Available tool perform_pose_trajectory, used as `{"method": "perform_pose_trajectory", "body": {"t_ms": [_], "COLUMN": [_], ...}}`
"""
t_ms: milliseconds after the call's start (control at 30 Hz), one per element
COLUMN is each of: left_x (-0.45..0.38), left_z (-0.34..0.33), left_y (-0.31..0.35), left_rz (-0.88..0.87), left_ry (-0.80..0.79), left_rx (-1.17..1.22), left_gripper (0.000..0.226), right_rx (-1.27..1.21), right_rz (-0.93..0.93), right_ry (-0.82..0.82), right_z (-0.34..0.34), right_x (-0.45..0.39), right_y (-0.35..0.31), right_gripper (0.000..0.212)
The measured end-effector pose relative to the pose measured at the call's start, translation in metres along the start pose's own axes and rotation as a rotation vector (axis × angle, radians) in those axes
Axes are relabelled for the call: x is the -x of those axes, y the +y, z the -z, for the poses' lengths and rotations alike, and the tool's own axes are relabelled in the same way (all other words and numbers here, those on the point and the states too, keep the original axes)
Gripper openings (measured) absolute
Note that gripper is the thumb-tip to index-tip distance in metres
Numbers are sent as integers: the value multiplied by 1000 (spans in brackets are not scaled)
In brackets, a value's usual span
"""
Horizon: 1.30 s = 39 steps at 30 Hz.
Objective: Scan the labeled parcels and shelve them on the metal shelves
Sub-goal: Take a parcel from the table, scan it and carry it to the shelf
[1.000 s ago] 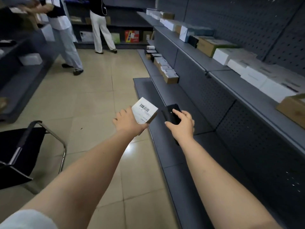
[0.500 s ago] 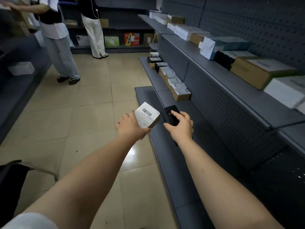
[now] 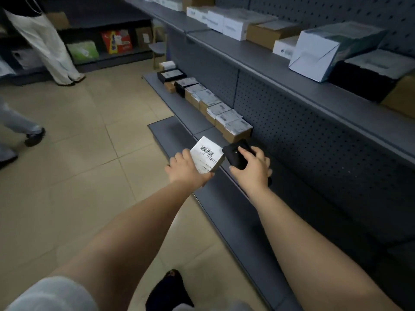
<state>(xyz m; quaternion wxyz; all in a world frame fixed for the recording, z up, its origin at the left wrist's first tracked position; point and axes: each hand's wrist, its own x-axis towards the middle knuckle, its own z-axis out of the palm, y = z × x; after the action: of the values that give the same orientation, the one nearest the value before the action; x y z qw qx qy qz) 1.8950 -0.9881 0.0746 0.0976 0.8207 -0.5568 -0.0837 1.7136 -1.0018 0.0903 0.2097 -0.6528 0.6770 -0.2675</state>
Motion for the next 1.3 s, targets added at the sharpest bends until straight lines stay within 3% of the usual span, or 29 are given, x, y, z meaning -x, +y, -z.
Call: {"method": "perform_pose_trajectory", "body": {"t_ms": [333,567,733,900,1000,1067,1133,1233,1300], "left_x": [-152,-205,-220,-243,-254,-257,-257,-262,-268], "left_z": [-39,-95,-135,-159,-169,-170,-167,-165,-172], "left_y": [29,71,82,96,107,105,88,44,15], "left_rz": [-213,-185,-101,-174,-238,-319,-495,-985,-1262], "left_ry": [-223,-371,-513,-585,-633,-665,-641,-533,-579], "left_rx": [-12,14,23,-34,-27,-24,-47,-226,-419], "left_gripper": [104,104,104,103,116,126,119,101,100], "right_rx": [124,75,-79,-148,-141,-126,-140,-167,-185], "right_rz": [-266,-385,-595,-743,-811,-845,-888,-936,-967], "right_ry": [88,123,169,249,314,346,404,489,515], "right_z": [-59,-82,-107,-127,-137,-144,-150,-161,-171], "right_x": [-88,-136,-154,-154,-157,-158,-159,-161,-163], "right_y": [-8,29,42,49,50,48,44,38,34], "right_gripper": [62,63,65,62,62,62,62,62,62]}}
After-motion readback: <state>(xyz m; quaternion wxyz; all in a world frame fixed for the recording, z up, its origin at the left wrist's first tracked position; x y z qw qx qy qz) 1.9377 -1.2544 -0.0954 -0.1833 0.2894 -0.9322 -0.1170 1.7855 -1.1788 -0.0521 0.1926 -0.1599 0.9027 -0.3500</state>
